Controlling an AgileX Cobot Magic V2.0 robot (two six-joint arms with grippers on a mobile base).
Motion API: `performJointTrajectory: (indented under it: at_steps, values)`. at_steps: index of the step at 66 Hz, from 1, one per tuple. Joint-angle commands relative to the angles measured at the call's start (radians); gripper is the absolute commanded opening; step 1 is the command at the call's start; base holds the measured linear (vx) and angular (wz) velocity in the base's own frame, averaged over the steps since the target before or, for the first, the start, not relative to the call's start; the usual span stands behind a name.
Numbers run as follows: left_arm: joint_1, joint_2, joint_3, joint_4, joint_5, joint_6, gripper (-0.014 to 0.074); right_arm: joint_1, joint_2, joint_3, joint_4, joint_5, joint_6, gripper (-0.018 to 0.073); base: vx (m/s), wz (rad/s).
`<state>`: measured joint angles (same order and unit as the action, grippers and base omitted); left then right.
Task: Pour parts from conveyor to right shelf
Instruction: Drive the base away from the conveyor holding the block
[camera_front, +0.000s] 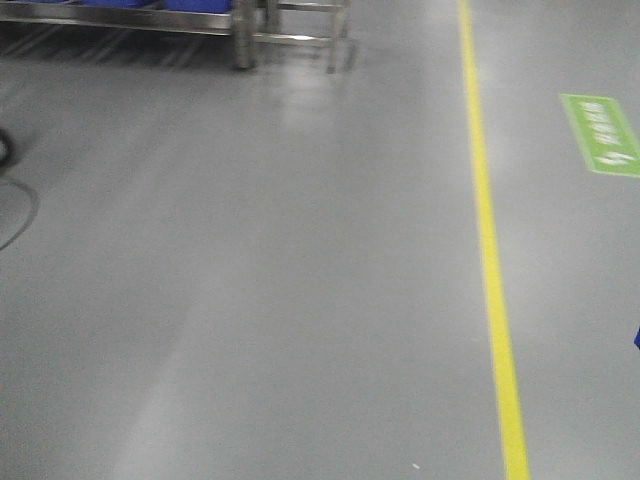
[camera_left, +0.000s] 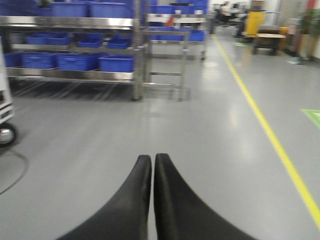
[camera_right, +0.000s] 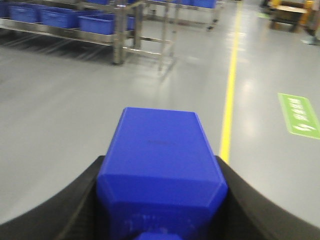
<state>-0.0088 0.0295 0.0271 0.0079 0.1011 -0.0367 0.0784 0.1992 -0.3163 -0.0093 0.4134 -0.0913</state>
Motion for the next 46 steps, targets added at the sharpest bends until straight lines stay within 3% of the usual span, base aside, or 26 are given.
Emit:
performJointTrajectory:
  at_steps: [1,24,46]
  values:
    - [-0.005,0.016,-0.02,-0.008,-0.079,-0.008,-0.0006,-0.001,0.011,-0.029,-0.004,-0.082,-0.008,-0.0006,-0.21,-0.81]
    - [-0.005,0.016,-0.02,-0.008,-0.079,-0.008,-0.0006,-0.001,0.011,-0.029,-0.004,-0.082,-0.008,-0.0006,-0.16,-0.62]
    - [-0.005,0.016,-0.02,-0.008,-0.079,-0.008,-0.0006,-0.001,0.011,-0.029,-0.003,-0.082,-0.008,-0.0006,-0.03,-0.13]
